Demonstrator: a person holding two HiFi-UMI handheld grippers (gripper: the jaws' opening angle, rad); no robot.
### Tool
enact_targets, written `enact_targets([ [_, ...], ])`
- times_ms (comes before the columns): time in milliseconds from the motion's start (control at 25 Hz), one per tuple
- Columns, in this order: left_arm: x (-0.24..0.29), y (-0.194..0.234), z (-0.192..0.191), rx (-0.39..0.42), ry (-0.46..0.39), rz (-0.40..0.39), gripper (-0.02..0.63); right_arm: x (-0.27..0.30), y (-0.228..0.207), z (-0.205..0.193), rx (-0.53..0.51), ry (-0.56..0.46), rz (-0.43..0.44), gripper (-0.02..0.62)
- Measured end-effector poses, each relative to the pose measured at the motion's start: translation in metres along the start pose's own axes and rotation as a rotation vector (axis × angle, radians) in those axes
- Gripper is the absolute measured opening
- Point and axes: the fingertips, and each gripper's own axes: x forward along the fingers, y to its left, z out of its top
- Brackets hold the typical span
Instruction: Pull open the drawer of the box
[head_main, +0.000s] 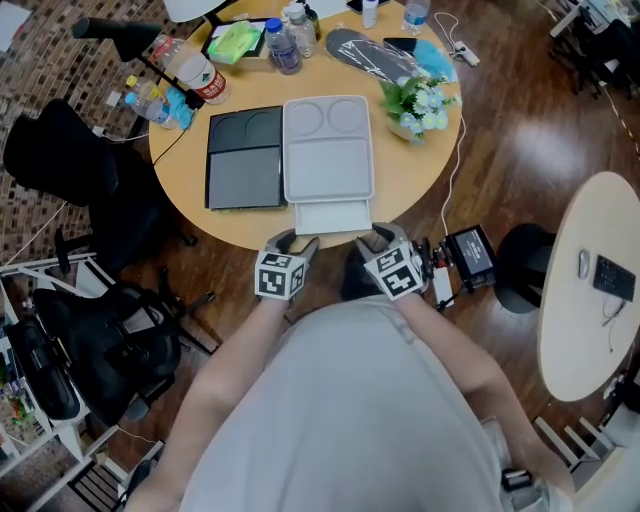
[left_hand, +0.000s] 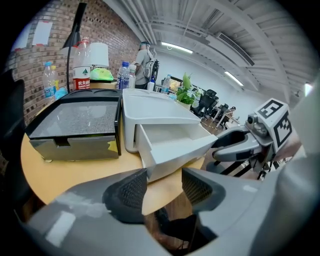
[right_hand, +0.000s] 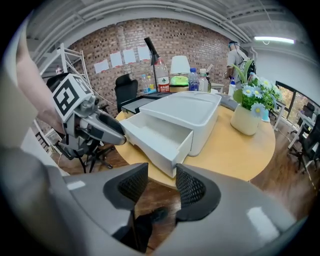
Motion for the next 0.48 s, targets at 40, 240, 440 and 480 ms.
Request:
enact_targets([
  [40,-0.002,-0.002,-0.003,0.0,0.001,-0.002,0.229,-0.002,0.002,-0.003,0.003,0.002,0.0,0.167],
  [240,-0.011,-0.014,-0.024,0.002,0.009,-0.012,0.229,-0.011,0.017,-0.02,0.002,0.017,0.005,0.167],
  [440,-0.023,-0.022,-0.039,0.0,0.015,-0.017,0.235,-0.02,0.034,-0.032,-0.001,0.023,0.021,0.167],
  [480,-0.025,-0.022,-0.042,0.0,0.016,-0.017,0.235,-0.022,0.038,-0.035,-0.003,0.025,0.025,0.167],
])
